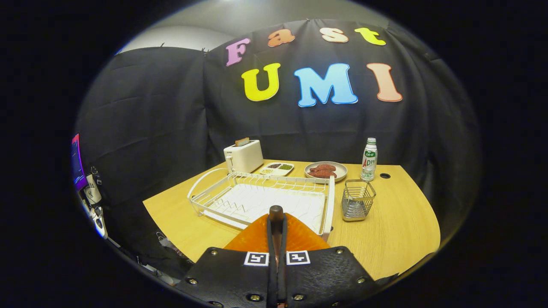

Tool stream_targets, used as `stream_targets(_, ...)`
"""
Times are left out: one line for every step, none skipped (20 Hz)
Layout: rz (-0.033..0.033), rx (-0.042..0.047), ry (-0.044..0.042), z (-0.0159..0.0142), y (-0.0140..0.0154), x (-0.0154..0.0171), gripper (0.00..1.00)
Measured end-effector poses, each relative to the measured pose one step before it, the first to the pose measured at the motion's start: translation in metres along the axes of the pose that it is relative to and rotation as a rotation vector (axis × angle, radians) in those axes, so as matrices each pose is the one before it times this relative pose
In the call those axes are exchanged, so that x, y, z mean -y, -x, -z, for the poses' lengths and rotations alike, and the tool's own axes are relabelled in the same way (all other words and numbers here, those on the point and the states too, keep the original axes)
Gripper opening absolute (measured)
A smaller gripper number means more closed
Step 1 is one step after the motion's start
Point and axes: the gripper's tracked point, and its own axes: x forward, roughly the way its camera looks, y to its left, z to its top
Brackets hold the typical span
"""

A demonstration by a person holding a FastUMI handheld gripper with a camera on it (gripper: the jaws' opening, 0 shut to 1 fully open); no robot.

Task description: Take the plate from the dish rack, then take the spoon from the basket and place it into the plate.

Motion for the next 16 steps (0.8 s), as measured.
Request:
stream_targets(-0.00051, -0.00800, -0.00031, 0.00505, -0.00001, -0.00047, 0.01)
stream_targets(-0.00197, -0.00624, -0.00105, 0.00351, -0.00071, -0.00096, 0.01)
stream_targets(-0.00185, -0.00533, -0.00110, 0.00325, -0.00060, -0.00206, 0.01)
stream_targets(-0.00182, -0.00550, 0.00254, 0.00258, -0.00083, -0.00062, 0.01)
stream_targets(-0.00200, -0.00024, 0.00642, 0.00214, 0.00033, -0.00136, 0.01)
stream_targets(-0.00033, 0.00579, 0.00895, -0.00017, 0.00050, 0.00000, 0.01)
stream_targets(-0.00082, 0.00721, 0.00878, -0.00008, 0.00065, -0.00100, 0.01)
stream_targets(0.00082, 0.00293, 0.01097, 0.00091, -0.00015, 0.00021, 0.01)
stream_targets(-0.00801, 0.00561, 0.00043, -0.00023, -0.00165, -0.00197, 0.01)
stream_targets(-0.00722, -0.00660, -0.00338, 0.00093, 0.00135, -0.00200, 0.02)
stream_targets(-0.00077, -0.00466, -0.00672, 0.00034, -0.00013, 0.00185, 0.06)
stream_targets(-0.00225, -0.00546, -0.00970, 0.00017, 0.00196, 0.00012, 0.06)
stream_targets(0.00192, -0.00280, -0.00626, -0.00001, -0.00060, 0.00144, 0.08)
stream_targets(0.00112, -0.00082, -0.00513, -0.00121, 0.00162, 0.00140, 0.09)
stream_targets(0.00274, 0.00017, -0.00164, -0.00171, 0.00106, 0.00111, 0.09)
stream_targets(-0.00020, 0.00261, -0.00068, -0.00303, 0.00381, 0.00018, 0.09)
